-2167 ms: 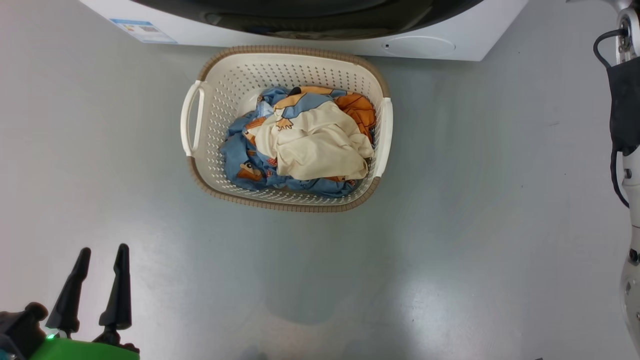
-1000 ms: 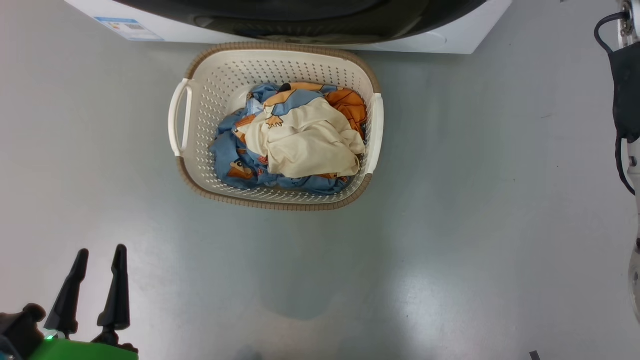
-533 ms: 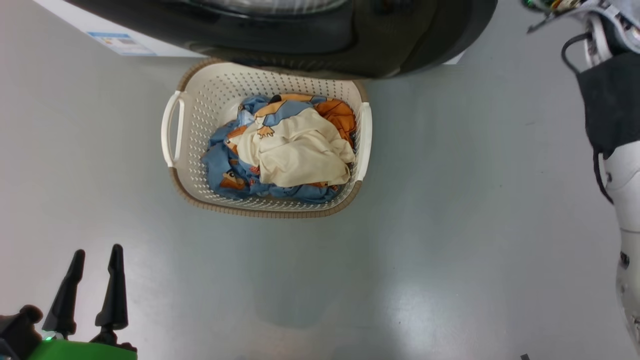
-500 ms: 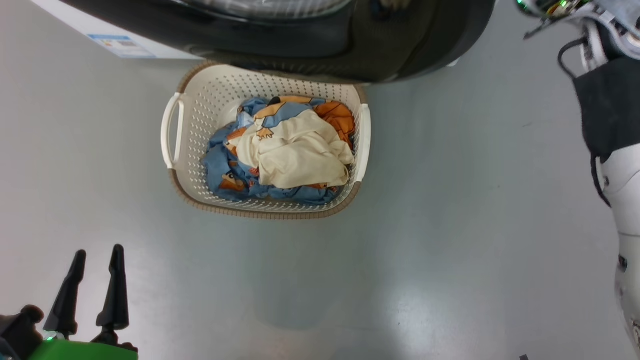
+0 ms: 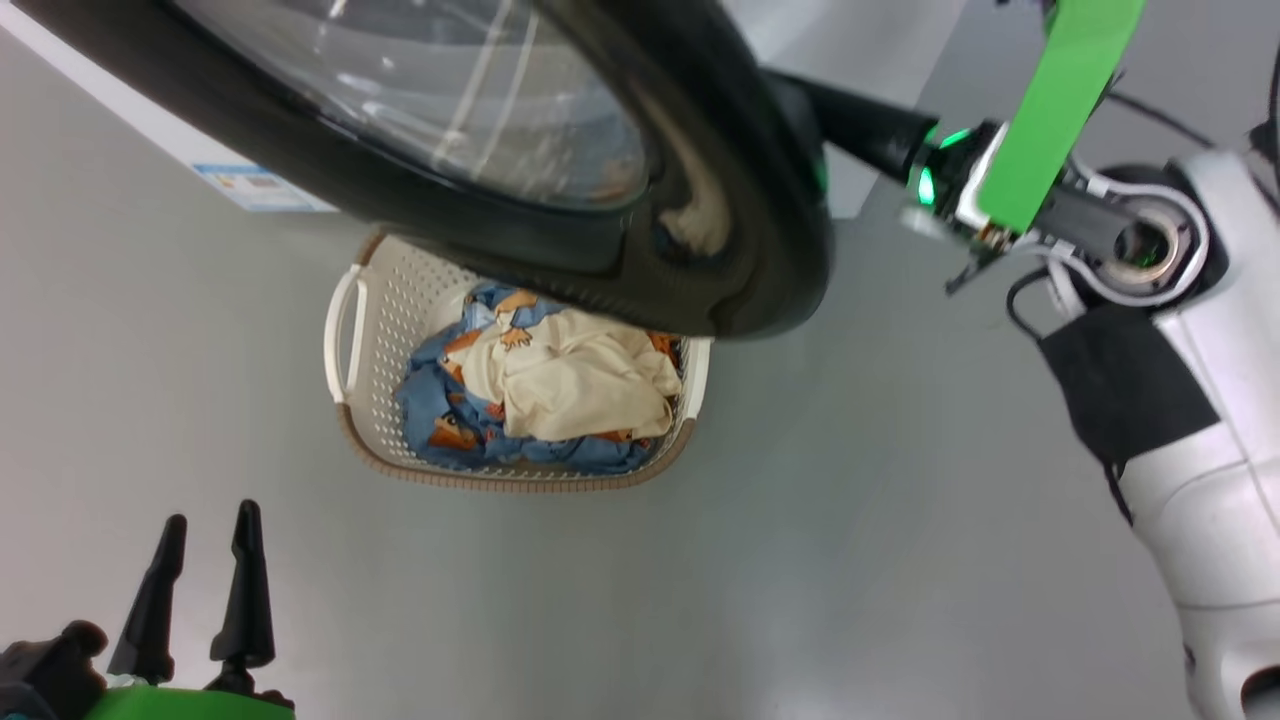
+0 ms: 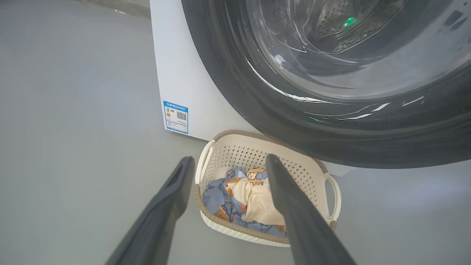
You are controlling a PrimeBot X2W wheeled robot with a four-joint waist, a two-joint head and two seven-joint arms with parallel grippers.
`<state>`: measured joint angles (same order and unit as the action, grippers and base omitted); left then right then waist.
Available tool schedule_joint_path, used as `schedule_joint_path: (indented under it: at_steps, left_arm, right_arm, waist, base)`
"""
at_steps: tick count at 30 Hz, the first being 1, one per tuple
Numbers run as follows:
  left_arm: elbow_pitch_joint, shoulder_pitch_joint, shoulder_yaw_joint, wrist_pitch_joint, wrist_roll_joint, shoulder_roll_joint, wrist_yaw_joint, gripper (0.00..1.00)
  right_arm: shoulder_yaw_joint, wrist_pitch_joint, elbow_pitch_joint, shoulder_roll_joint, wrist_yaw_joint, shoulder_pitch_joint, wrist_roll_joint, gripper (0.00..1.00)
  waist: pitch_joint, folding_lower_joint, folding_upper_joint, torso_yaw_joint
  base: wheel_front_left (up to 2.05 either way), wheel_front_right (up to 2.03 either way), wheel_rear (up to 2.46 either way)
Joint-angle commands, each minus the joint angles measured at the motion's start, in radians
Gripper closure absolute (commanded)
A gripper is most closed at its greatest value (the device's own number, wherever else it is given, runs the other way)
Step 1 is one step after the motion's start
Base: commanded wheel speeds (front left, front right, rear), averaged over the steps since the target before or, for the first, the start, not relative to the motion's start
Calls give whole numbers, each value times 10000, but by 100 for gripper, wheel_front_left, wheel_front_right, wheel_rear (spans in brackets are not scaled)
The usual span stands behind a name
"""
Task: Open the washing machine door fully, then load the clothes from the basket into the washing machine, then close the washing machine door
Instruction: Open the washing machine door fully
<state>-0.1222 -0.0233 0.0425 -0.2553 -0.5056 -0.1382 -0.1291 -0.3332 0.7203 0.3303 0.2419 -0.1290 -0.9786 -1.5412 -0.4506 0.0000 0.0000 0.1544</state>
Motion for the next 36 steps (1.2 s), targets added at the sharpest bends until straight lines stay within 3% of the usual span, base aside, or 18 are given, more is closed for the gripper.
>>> schedule_joint_path:
  at_steps: [1, 14, 36]
  left_arm:
    - [113, 137, 384, -65, 125, -137, -16, 0]
    - [34, 547, 452, -65, 363, 441, -16, 0]
    - [-69, 979, 403, -65, 552, 833, -16, 0]
  right_arm:
    - [-194, 19, -504, -298, -17, 447, 194, 100]
    - [-896, -476, -1106, -526, -17, 2600, 320, 100]
    - [-2071, -1327, -883, -1545, -17, 3904, -52, 100]
  waist:
    - [512, 0, 0, -147]
    - [1993, 0, 0, 49]
    - [3359, 0, 0, 832]
  base:
    - [0, 0, 0]
    - [0, 0, 0]
    - [0, 0, 0]
